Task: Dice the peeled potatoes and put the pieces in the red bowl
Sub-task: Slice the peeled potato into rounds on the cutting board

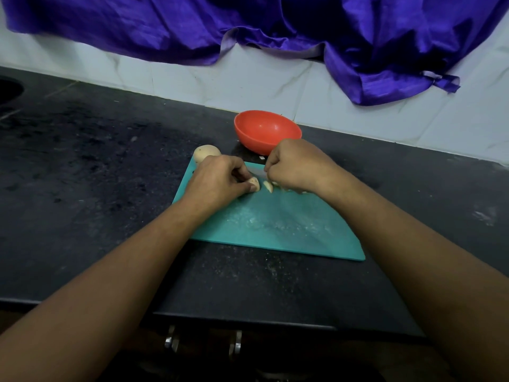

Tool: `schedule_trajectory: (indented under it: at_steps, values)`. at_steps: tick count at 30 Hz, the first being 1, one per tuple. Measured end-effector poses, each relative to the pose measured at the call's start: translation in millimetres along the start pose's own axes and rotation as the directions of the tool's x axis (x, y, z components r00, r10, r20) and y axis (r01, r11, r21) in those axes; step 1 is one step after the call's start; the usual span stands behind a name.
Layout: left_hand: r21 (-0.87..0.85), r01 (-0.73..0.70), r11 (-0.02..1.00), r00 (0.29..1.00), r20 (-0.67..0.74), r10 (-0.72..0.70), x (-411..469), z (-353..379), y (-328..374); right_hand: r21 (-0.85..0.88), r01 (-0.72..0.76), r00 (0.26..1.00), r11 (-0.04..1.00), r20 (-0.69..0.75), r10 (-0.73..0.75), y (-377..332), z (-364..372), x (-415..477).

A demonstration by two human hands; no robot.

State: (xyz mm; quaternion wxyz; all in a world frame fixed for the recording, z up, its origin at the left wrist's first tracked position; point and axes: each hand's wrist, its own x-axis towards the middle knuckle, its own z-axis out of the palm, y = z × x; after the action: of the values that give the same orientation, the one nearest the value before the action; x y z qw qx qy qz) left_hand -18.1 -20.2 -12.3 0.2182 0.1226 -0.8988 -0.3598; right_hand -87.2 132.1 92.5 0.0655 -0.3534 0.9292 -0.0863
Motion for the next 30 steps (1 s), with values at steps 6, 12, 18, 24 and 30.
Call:
schedule_trajectory:
  at_steps: [6, 12, 18, 24, 30]
  values:
    - [0.025, -0.012, 1.0, 1.0, -0.018, 0.012, -1.3, 1.2, 0.5, -0.055, -0.007, 1.0, 0.998, 0.004, 0.007, -6.6, -0.5, -1.5]
    - [0.048, -0.032, 0.998, 0.999, -0.013, 0.032, -2.7, -0.2, 4.0, -0.098, 0.039, 0.994, 0.994, -0.095, -0.049, -3.0, 18.8, -7.8]
    - [0.052, -0.029, 0.998, 0.999, -0.014, 0.029, -3.3, -0.6, 5.2, -0.162, 0.036, 0.998, 0.986, -0.049, -0.045, -11.7, 7.4, -8.3]
    - [0.033, -0.023, 0.999, 1.0, -0.001, 0.023, -3.0, -2.8, 4.9, -0.192, 0.038, 0.99, 0.981, -0.127, -0.063, -13.0, 19.9, -16.6]
    - [0.015, -0.024, 1.0, 1.0, 0.001, 0.024, -3.7, -3.7, 7.6, -0.195, -0.002, 0.979, 0.981, -0.2, -0.038, -14.0, 35.8, -30.2]
